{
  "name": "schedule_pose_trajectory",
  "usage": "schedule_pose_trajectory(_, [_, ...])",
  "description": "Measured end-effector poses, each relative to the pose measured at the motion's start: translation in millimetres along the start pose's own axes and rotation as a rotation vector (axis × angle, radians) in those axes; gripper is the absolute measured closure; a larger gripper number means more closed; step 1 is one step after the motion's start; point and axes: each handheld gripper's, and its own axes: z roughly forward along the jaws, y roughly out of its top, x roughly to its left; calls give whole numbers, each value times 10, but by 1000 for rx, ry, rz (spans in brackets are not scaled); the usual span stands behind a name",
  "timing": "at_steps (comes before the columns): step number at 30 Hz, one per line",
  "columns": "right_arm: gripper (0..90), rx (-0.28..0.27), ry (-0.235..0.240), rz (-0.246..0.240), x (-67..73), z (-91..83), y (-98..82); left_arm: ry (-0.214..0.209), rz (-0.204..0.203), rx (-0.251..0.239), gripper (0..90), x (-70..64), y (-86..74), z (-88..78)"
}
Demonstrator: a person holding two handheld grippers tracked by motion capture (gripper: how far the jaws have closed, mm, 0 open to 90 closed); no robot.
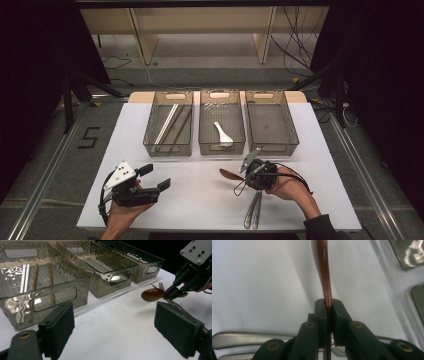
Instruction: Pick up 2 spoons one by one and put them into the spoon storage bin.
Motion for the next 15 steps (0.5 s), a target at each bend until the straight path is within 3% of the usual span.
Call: schedule_pose_trajectory(15, [844, -83, -37, 75, -131, -188, 149, 3, 1, 0, 160, 5, -2, -3])
